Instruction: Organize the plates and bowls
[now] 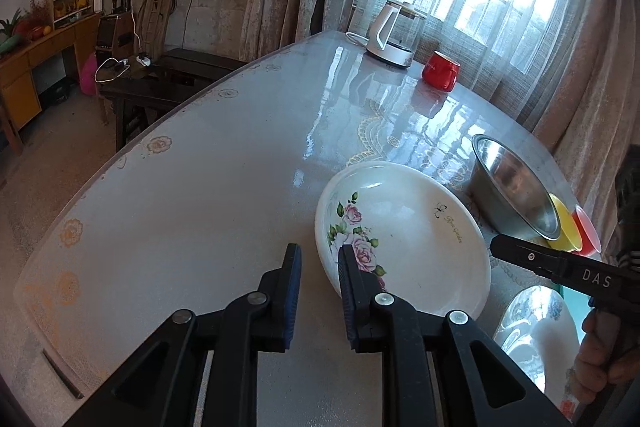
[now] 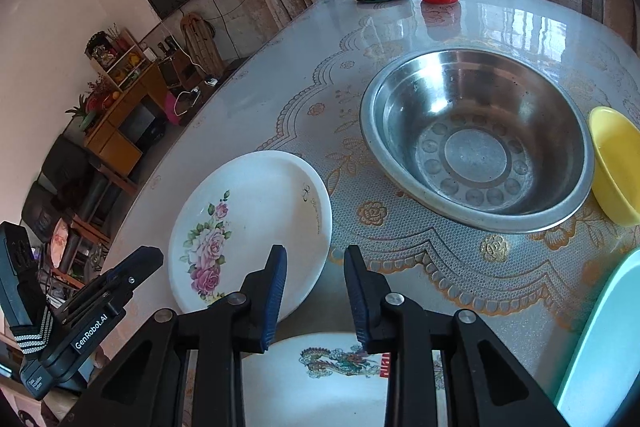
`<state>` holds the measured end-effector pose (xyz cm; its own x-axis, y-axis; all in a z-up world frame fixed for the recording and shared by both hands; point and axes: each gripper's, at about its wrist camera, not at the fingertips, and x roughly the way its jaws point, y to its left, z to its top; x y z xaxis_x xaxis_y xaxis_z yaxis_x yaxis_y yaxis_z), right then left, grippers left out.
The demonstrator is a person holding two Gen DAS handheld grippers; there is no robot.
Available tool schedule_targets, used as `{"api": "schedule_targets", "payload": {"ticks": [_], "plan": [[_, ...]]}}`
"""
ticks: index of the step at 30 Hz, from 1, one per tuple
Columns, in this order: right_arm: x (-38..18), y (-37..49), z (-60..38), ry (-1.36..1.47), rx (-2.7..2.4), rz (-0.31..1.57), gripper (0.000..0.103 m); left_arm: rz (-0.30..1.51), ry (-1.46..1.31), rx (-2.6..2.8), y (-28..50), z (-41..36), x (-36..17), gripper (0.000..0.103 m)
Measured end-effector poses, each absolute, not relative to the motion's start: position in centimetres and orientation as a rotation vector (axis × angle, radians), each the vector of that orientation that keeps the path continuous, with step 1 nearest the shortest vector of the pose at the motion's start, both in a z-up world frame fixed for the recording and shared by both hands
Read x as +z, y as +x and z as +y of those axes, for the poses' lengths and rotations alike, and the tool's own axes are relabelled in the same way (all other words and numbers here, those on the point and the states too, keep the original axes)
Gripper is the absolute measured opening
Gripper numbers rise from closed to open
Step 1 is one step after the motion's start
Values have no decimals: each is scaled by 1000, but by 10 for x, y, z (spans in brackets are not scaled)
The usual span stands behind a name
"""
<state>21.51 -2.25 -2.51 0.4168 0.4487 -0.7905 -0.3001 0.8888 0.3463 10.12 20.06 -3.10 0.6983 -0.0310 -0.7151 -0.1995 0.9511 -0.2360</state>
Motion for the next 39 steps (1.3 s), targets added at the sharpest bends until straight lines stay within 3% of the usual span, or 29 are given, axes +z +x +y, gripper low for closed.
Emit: {"api": "schedule_targets", "payload": {"ticks": [14, 39], "plan": [[-51, 238, 1, 94, 481, 1118, 15, 852, -306, 35, 135, 196, -55, 19], [-39, 231, -1, 172, 506, 1084, 17, 817, -340, 51, 116, 195, -45, 17]]}}
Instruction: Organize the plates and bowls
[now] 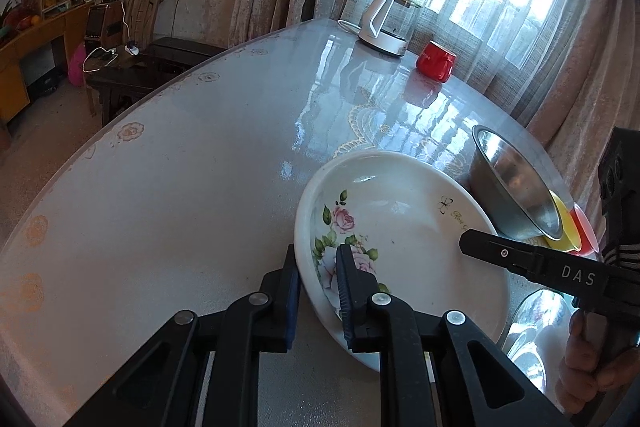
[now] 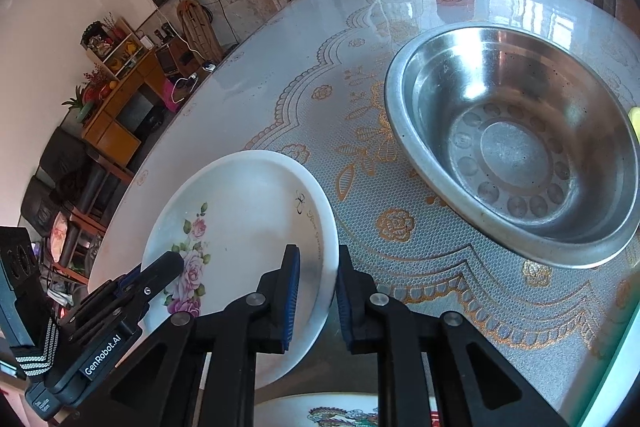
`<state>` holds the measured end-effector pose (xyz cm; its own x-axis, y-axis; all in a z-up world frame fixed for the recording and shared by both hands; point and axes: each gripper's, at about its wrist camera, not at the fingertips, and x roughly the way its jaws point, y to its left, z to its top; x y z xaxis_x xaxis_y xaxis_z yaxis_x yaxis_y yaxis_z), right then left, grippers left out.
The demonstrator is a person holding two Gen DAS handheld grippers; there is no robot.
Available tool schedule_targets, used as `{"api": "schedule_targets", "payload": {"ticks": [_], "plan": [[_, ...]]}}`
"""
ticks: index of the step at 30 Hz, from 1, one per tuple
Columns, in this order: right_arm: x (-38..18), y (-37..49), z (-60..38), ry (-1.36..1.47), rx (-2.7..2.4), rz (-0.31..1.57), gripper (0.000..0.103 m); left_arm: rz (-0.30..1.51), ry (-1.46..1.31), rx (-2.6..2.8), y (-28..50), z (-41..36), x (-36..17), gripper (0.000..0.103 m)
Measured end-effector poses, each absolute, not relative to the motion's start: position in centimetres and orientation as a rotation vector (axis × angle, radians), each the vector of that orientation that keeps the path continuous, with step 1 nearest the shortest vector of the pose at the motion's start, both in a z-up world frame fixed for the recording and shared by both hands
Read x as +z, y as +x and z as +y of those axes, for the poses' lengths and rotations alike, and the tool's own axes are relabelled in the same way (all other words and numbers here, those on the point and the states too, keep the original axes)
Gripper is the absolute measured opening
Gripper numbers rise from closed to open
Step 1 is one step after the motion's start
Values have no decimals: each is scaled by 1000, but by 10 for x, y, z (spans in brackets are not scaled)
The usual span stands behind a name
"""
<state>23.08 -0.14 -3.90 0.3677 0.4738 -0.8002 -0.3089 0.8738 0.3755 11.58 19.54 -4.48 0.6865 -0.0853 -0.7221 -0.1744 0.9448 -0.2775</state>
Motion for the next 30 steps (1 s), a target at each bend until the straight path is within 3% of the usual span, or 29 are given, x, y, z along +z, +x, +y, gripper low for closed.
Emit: {"api": "schedule_targets", "payload": {"ticks": [17, 30], "plan": [[-11, 200, -40, 244, 529, 1012, 17, 750, -315, -19, 92, 171, -6, 17], [8, 153, -115, 342, 443, 938, 17, 760, -257, -155, 82, 103, 11, 17]]}}
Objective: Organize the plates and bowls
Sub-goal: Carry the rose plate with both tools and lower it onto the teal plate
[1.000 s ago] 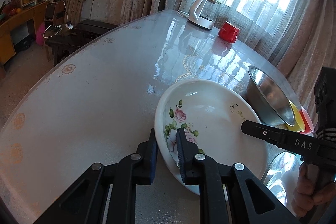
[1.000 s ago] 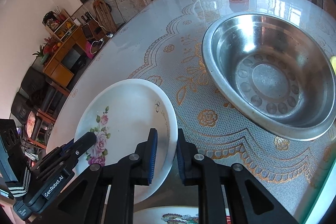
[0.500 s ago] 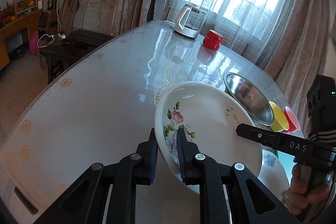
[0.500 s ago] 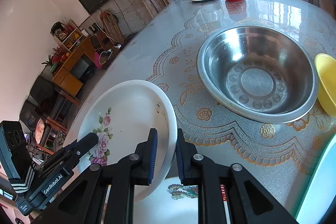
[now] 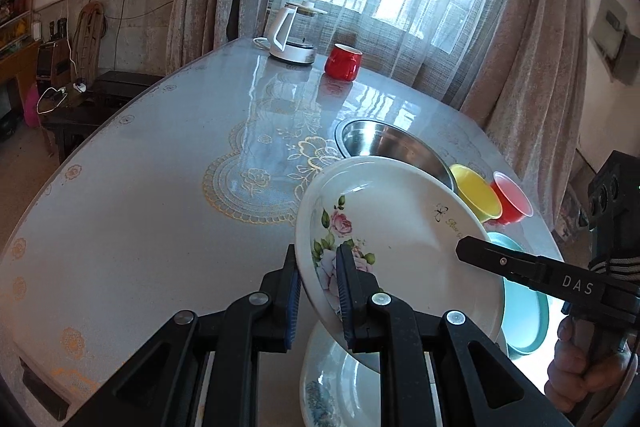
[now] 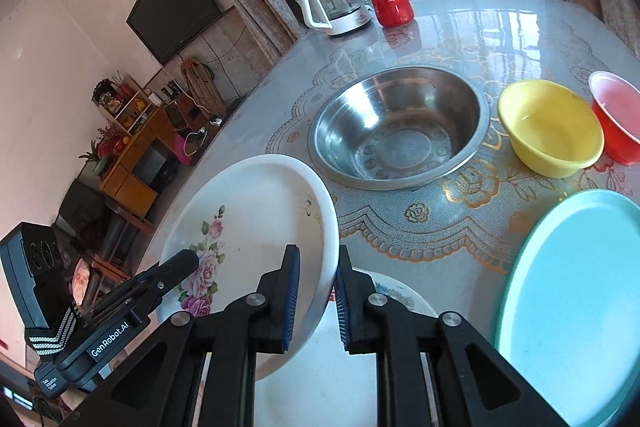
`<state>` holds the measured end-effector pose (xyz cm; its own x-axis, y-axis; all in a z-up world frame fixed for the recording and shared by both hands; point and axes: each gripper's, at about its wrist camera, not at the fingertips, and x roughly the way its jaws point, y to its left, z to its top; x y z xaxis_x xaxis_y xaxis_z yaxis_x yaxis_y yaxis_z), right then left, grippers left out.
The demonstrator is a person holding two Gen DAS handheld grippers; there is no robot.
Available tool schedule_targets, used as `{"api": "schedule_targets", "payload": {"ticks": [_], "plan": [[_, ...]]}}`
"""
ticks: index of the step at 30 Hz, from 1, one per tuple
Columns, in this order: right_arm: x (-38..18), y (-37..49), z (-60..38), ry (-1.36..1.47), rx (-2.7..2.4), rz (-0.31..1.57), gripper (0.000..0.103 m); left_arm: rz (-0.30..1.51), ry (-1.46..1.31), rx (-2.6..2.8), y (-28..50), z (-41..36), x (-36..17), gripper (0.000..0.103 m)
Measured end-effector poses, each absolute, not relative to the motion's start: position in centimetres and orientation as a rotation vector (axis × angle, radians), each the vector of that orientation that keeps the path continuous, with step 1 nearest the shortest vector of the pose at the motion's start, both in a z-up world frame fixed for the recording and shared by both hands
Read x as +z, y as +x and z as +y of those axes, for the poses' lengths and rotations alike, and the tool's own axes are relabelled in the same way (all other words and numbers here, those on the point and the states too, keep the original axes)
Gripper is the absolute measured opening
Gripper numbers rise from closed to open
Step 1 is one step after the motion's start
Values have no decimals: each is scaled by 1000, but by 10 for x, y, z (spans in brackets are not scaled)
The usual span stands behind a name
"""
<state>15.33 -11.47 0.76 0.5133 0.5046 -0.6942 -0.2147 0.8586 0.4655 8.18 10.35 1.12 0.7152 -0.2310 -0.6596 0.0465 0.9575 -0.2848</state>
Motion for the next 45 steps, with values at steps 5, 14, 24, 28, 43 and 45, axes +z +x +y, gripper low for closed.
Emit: {"api": "schedule_targets", "payload": {"ticks": [5, 14, 24, 28, 43, 45], "plan": [[7, 135, -150, 394, 382, 923, 17, 765, -220, -218, 81, 67, 16, 17], [0, 108, -218, 488, 277, 885, 17, 784, -157, -310, 85, 0, 19, 17], [-12, 94, -280, 544, 125, 860, 17, 834, -71, -396, 96, -75, 14, 17], [-20, 91, -301, 563, 81, 861, 17, 861, -42, -414, 100, -96, 6, 17], [-42, 89, -329, 527, -44, 896, 17, 948, 65, -438, 111, -143, -20, 18], [-50, 91, -331, 533, -61, 918, 17, 959, 82, -440, 114, -147, -25, 18]]}}
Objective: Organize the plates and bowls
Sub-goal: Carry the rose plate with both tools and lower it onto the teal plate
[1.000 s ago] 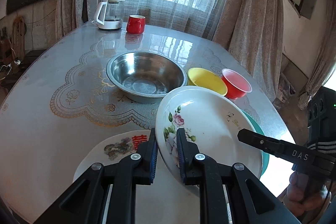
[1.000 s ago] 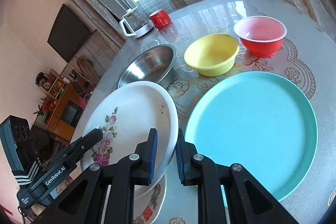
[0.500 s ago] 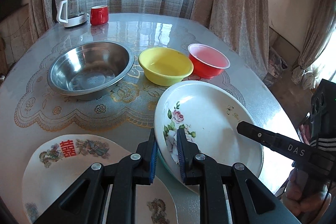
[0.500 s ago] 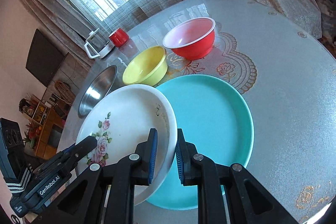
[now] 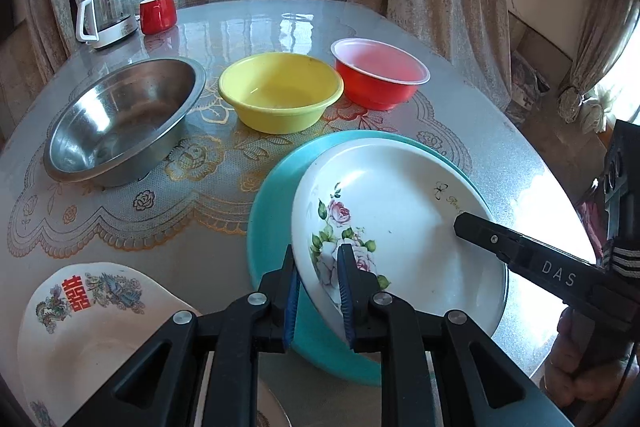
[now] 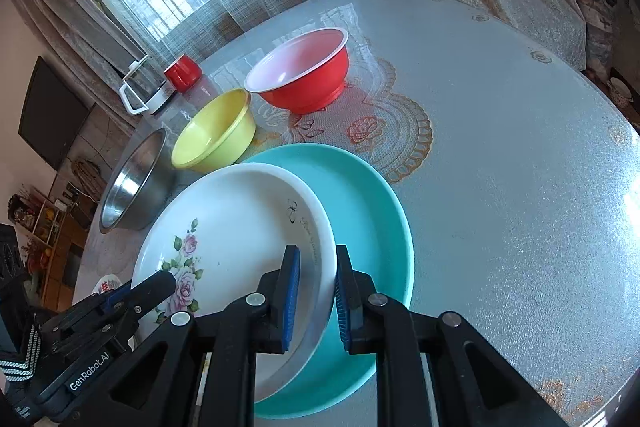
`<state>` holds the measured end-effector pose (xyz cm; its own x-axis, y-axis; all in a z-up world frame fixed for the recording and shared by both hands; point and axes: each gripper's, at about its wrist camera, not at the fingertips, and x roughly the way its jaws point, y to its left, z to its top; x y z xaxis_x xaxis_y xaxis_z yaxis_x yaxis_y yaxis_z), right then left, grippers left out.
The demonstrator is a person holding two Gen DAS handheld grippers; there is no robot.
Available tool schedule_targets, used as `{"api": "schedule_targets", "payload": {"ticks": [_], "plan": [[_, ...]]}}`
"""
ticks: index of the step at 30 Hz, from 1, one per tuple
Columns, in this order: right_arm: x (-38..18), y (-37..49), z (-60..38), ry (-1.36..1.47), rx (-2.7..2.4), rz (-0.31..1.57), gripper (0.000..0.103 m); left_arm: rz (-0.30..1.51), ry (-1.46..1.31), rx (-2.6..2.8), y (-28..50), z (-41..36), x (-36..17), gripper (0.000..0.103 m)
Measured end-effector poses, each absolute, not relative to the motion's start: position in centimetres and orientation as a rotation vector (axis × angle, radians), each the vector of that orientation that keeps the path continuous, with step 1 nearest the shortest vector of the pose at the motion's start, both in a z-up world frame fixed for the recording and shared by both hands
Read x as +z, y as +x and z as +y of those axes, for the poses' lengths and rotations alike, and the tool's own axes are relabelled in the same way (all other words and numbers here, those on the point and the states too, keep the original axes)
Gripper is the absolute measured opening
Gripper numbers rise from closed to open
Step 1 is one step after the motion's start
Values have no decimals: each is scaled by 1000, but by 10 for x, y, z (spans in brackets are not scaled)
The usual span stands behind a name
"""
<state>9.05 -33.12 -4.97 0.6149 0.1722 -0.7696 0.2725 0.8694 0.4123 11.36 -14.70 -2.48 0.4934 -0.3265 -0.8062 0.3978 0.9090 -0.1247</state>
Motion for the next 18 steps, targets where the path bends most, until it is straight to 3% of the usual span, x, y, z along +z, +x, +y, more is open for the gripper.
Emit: {"api": "schedule_targets", "payload": {"ticks": [18], "plan": [[-50, 94, -326, 434, -100, 898, 13, 973, 160, -359, 122, -158, -39, 20]]}}
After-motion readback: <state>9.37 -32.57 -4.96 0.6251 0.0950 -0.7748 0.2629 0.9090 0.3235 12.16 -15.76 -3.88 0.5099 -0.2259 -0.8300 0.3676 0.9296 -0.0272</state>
